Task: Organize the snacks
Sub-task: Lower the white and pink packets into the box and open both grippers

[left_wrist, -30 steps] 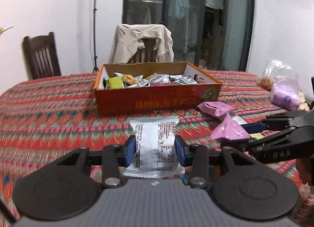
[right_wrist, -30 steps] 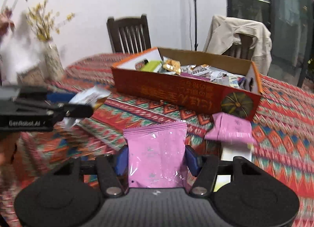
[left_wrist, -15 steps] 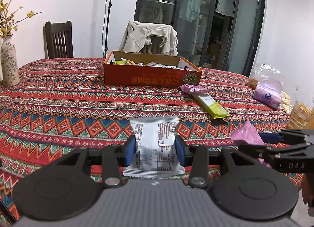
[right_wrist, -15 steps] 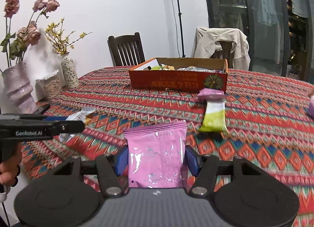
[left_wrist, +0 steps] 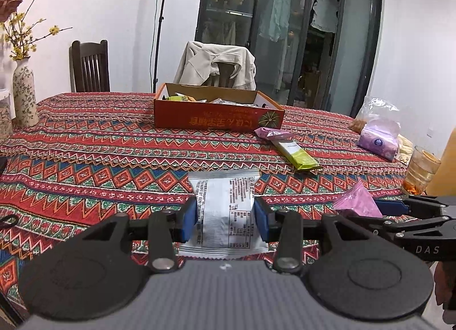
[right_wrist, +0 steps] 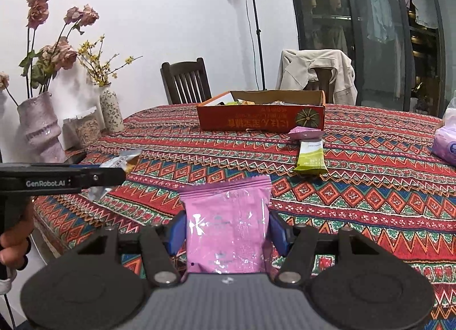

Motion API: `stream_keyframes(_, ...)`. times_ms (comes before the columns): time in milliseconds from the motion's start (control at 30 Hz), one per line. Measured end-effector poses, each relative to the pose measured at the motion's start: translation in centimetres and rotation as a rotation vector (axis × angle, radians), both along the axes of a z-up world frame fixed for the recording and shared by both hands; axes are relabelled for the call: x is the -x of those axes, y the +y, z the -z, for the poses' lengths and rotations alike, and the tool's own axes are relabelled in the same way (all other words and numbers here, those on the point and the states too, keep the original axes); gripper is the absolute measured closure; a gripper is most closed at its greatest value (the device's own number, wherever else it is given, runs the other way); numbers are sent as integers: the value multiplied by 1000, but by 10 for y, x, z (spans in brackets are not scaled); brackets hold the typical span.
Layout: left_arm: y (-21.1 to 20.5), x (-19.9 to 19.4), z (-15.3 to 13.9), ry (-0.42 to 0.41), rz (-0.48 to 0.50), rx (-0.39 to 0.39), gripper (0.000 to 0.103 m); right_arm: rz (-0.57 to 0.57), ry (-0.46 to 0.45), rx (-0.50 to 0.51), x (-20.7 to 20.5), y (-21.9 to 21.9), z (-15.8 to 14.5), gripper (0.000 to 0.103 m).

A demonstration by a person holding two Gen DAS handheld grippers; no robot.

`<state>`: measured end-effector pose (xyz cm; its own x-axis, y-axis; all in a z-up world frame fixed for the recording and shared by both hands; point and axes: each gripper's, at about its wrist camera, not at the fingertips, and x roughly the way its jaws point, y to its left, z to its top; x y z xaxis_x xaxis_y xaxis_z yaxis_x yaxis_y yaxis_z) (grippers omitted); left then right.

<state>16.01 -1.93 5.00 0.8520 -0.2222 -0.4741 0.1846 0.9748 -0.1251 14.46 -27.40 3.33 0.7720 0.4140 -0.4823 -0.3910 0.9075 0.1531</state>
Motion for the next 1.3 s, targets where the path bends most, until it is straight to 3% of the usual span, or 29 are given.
stream_keyframes(400,6,-27,-14,-23,6,19,60,-5,-23,-3,-18,-2,-15,44)
stream_keyframes(567,5,-68,-31,-39,42,23,60,-10,-42,-7,-52,-5,-31,44)
stream_keyframes(733,3,-135,-52,-40,80,14,60,-1,-78,11,-103,-9,-52,44)
stream_keyframes(900,-9,-224,-75,-58,103,-17,60,0,-124,-17,-179,-12,-84,44)
stream_keyframes(1033,-18,-310,-81,5,104,10,60,-5,-110,-88,-265,-16,-105,44)
stream_keyframes(1167,-27,-395,-67,88,65,13,60,22,-18,-134,-373,-12,-107,44)
stream_keyframes(1300,-34,-464,-37,167,3,-22,60,76,92,-119,-468,2,-85,44)
